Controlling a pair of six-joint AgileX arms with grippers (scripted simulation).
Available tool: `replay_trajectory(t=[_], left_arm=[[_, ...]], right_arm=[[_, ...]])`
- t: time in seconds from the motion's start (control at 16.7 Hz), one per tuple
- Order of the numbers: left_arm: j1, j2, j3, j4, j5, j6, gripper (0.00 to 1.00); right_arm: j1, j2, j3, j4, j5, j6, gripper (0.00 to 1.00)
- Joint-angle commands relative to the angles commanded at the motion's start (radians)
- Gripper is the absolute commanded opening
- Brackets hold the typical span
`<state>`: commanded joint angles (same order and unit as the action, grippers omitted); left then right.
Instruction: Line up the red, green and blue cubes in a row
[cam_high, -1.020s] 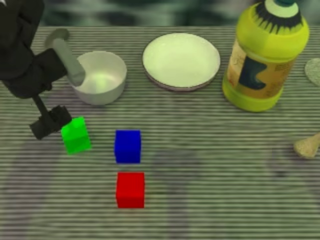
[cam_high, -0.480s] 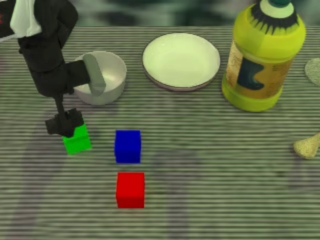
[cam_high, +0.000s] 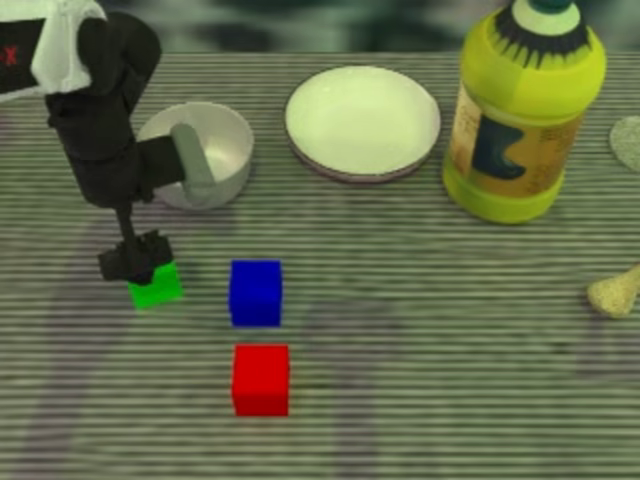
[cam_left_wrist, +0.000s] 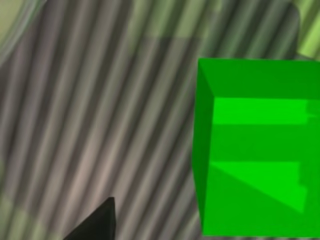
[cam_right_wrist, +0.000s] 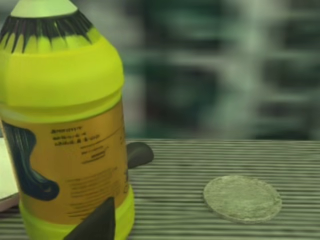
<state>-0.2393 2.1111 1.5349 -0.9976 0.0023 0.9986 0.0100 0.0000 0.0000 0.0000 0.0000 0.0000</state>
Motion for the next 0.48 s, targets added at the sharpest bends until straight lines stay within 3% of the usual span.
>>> replay_trajectory(t=[0.24, 0.48], left_arm=[[0.0, 0.067, -0.087, 0.165, 0.001, 0.0, 1.0], [-0.001, 0.085, -0.108, 0.196, 0.001, 0.001, 1.0]], right_arm=[[0.0, 0.0, 0.0, 0.0, 0.0, 0.0, 1.0], [0.0, 0.0, 0.0, 0.0, 0.0, 0.0, 1.0]])
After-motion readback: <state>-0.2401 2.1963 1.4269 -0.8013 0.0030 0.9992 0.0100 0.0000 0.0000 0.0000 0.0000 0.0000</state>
